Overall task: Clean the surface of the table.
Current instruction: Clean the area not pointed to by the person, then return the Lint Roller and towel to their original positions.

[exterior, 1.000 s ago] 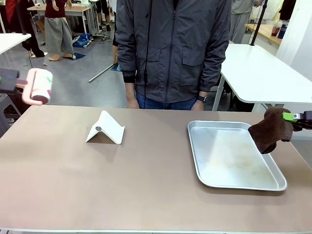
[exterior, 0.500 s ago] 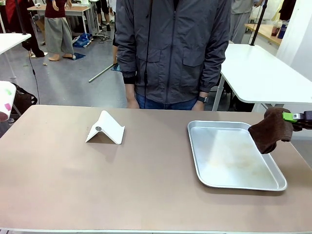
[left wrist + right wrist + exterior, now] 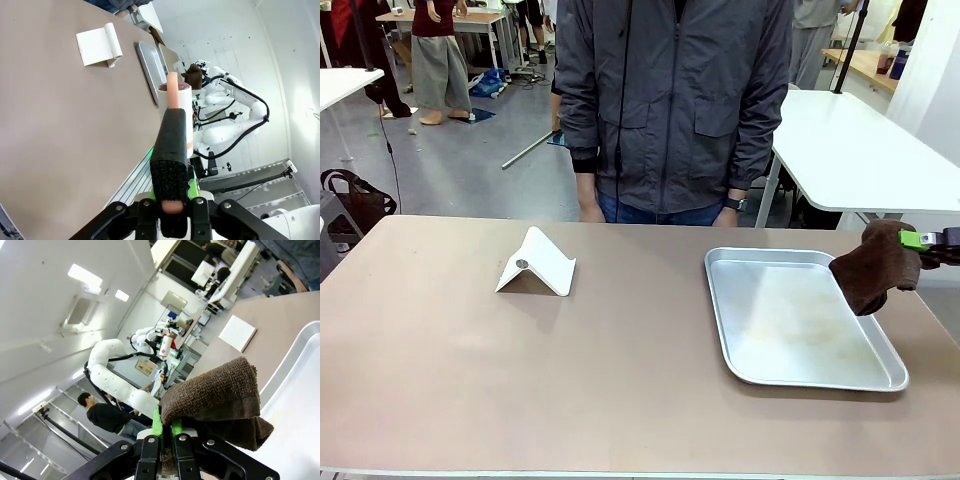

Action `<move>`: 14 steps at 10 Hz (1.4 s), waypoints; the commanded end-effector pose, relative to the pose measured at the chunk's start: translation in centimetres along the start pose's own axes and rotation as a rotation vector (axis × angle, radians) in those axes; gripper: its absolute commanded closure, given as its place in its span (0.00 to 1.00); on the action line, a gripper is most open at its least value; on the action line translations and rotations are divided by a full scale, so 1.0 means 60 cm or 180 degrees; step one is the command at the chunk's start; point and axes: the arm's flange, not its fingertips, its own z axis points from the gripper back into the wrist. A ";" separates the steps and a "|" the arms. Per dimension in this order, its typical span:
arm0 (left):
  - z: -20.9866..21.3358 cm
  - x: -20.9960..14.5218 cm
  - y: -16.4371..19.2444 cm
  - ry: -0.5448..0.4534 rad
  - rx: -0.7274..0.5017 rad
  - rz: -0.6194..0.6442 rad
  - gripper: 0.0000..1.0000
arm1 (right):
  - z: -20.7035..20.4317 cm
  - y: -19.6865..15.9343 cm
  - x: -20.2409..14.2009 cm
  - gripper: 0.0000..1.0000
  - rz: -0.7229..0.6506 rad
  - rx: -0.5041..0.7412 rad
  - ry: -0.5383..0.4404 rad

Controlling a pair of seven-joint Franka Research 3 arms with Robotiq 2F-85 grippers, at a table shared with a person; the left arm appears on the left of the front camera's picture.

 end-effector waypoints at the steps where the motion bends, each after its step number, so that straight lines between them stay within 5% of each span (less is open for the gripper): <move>1: -0.010 0.015 -0.014 -0.0079 0.0043 -0.0007 0.97 | -0.001 0.003 0.006 0.92 0.0050 0.0022 -0.0065; 14: -0.010 0.015 -0.014 -0.0079 0.0043 -0.0007 0.97 | -0.001 0.003 0.006 0.92 0.0050 0.0022 -0.0065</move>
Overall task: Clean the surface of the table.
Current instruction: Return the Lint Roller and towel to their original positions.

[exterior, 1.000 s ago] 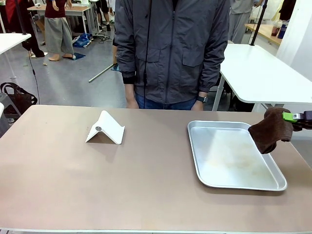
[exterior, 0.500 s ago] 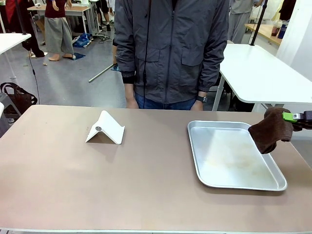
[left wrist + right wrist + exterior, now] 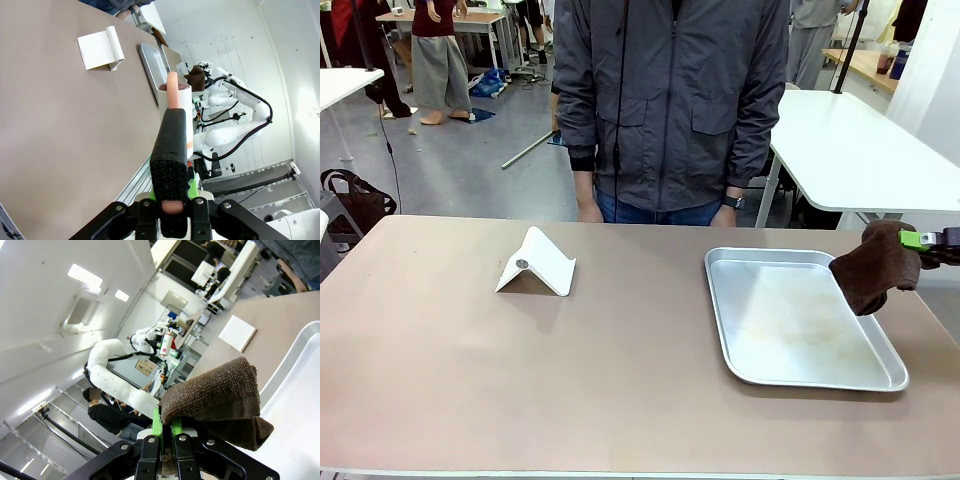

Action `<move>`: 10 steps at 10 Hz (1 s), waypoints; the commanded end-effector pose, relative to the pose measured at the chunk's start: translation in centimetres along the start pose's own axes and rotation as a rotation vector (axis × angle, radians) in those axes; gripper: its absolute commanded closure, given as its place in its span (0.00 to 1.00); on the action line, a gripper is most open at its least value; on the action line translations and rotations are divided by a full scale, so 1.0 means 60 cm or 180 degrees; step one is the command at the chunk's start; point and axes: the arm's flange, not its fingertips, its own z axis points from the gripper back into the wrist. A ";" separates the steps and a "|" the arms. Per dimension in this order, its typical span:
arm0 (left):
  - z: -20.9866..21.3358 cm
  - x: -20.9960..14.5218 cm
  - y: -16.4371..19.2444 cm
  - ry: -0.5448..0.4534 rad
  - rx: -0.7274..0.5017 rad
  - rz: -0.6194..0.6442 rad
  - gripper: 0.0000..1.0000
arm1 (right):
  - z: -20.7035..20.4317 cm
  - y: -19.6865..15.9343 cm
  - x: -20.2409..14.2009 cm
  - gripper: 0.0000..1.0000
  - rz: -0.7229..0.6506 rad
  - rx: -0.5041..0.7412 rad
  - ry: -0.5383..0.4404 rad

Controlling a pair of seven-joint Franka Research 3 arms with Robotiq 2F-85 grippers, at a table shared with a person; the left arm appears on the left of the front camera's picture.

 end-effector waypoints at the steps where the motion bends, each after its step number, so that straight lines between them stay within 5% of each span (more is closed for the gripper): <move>1: -0.006 0.003 -0.010 -0.0062 -0.0010 0.0030 0.97 | -0.001 0.003 0.006 0.92 0.0049 0.0022 -0.0065; 2: 0.000 0.000 0.000 0.0000 0.0000 0.0000 0.78 | 0.000 0.000 0.000 0.92 0.0000 0.0000 0.0000; 5: -0.059 0.103 -0.057 0.0351 -0.0132 -0.0040 0.78 | -0.091 0.039 0.062 0.92 0.0269 -0.0220 0.0341; 6: -0.199 0.194 -0.124 0.1031 0.0138 0.0220 0.78 | -0.247 0.055 0.126 0.92 0.0396 -0.0461 0.0432; 10: -0.347 0.249 -0.193 0.1605 0.0406 0.0124 0.78 | -0.403 0.040 0.146 0.92 0.0506 -0.0696 0.0618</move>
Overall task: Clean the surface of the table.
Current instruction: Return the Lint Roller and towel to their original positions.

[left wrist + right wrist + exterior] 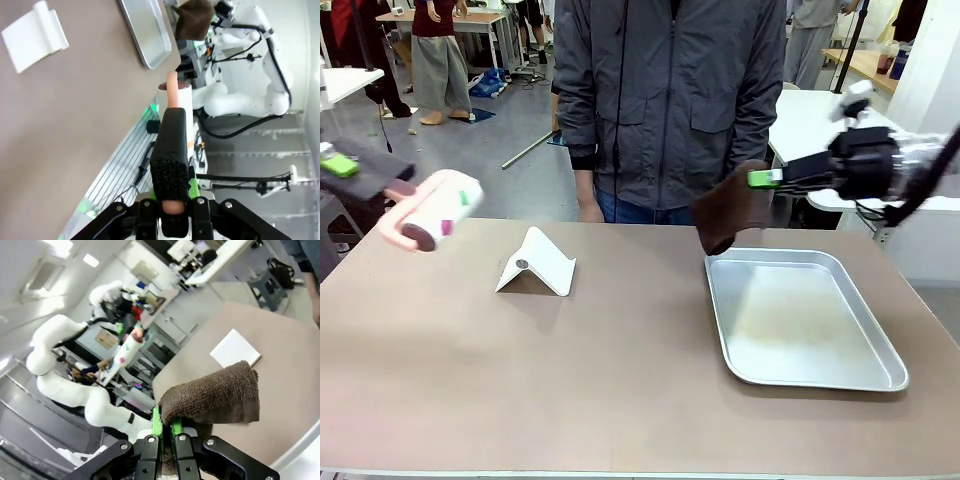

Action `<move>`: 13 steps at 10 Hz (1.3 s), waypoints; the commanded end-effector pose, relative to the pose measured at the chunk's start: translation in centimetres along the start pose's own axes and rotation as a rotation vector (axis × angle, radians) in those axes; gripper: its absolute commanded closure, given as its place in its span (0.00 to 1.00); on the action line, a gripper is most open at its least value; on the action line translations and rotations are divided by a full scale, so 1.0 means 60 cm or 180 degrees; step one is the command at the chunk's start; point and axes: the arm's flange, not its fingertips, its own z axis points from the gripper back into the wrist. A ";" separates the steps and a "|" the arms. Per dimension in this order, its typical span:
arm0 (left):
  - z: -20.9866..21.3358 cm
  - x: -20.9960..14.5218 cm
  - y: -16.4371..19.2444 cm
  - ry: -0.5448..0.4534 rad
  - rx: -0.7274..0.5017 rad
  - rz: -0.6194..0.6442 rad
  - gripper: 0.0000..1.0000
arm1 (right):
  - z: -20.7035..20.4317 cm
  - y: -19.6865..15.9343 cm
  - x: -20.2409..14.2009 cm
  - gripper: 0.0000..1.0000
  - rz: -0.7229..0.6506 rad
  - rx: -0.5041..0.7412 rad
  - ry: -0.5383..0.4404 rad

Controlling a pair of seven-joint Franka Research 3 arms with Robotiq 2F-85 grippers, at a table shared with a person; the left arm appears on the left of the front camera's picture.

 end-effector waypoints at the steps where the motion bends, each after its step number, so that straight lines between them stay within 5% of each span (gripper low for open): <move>1: -0.029 0.033 -0.017 0.0248 0.0168 0.0027 0.78 | -0.054 -0.016 0.014 0.92 -0.0058 -0.0174 0.0148; 3: -0.113 0.088 -0.031 0.0174 0.0270 0.0280 0.78 | -0.140 -0.031 0.008 0.92 -0.0033 -0.0330 0.0505; 8: -0.254 0.159 0.021 -0.0847 0.0690 0.0897 0.78 | -0.245 -0.084 -0.041 0.92 -0.0295 -0.0503 0.0961; 10: -0.245 0.161 0.028 -0.0601 0.0733 0.0799 0.78 | -0.247 -0.082 -0.068 0.92 -0.0161 -0.0478 0.0946; 13: -0.248 0.163 0.037 -0.0691 0.0756 0.0872 0.78 | -0.242 -0.092 -0.068 0.92 -0.0241 -0.0491 0.0944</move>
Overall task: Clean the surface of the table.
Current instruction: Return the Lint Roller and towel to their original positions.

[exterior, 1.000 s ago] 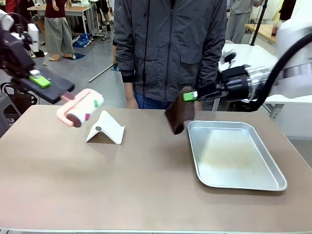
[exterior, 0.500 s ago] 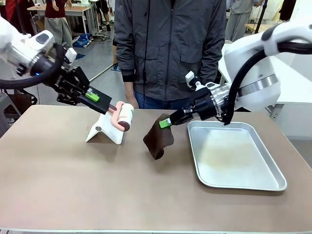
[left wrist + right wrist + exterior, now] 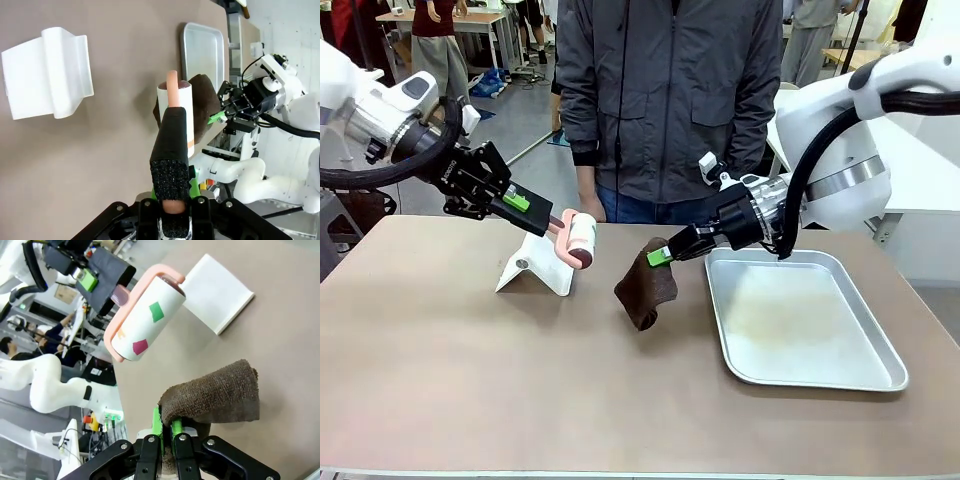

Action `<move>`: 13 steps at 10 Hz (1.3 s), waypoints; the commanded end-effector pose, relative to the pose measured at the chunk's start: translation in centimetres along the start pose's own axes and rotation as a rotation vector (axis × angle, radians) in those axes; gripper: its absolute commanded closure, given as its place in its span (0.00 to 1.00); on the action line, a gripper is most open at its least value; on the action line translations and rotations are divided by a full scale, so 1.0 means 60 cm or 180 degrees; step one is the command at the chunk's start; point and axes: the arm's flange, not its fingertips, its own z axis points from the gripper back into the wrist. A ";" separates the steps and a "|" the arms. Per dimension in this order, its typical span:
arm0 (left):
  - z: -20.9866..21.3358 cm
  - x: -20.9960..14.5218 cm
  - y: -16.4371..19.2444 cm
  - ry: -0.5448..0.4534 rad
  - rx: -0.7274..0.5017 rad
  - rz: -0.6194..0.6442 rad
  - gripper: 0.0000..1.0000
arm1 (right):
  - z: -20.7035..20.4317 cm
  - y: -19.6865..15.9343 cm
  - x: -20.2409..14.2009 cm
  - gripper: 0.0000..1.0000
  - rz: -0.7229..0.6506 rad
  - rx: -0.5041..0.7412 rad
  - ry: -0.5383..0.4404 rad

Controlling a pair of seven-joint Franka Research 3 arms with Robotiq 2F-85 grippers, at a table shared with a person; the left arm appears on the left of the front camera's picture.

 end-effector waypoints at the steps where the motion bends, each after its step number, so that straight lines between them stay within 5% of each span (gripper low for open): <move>1: -0.009 0.020 0.003 0.0095 0.0055 0.0030 0.78 | -0.003 -0.011 0.002 0.92 -0.0058 -0.0113 0.0035; 6: -0.056 0.098 -0.001 0.0197 0.0660 0.0012 0.78 | -0.036 -0.046 0.006 0.92 -0.0307 -0.0481 0.0353; 13: -0.081 0.132 0.026 0.0033 0.1140 0.0030 0.78 | -0.037 -0.079 0.002 0.92 -0.0440 -0.0700 0.0354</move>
